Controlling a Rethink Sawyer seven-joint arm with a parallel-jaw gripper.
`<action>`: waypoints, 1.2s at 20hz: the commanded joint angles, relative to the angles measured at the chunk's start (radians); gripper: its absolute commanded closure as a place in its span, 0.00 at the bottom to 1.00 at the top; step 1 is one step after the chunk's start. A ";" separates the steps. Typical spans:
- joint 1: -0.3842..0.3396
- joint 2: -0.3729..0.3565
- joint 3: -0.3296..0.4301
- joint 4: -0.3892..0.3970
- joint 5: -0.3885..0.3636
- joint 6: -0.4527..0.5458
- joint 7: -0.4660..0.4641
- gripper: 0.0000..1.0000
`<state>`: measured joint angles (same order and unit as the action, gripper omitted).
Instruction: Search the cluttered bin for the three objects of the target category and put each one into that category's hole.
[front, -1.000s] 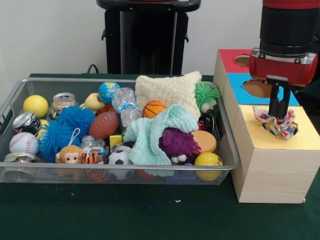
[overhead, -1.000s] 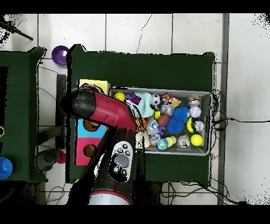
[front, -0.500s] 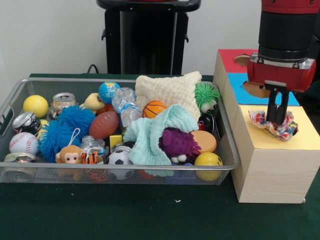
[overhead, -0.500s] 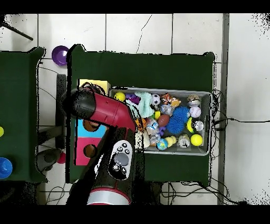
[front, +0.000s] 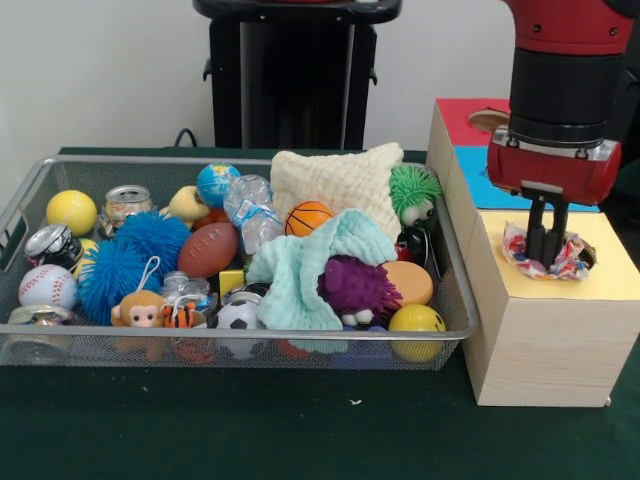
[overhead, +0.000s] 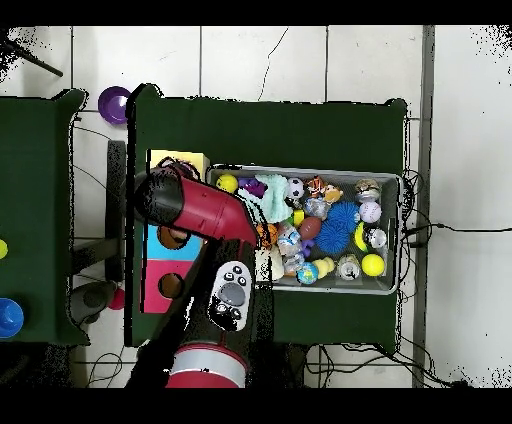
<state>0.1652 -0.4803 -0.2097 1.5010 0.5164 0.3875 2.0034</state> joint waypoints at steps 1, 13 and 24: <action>-0.068 0.107 0.154 0.072 0.014 0.061 0.139 1.00; -0.098 0.098 0.190 0.067 0.042 0.184 0.188 1.00; -0.092 0.158 0.180 0.021 0.010 0.329 0.181 1.00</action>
<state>0.0934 -0.4745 -0.1404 1.4693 0.5300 0.5140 2.0034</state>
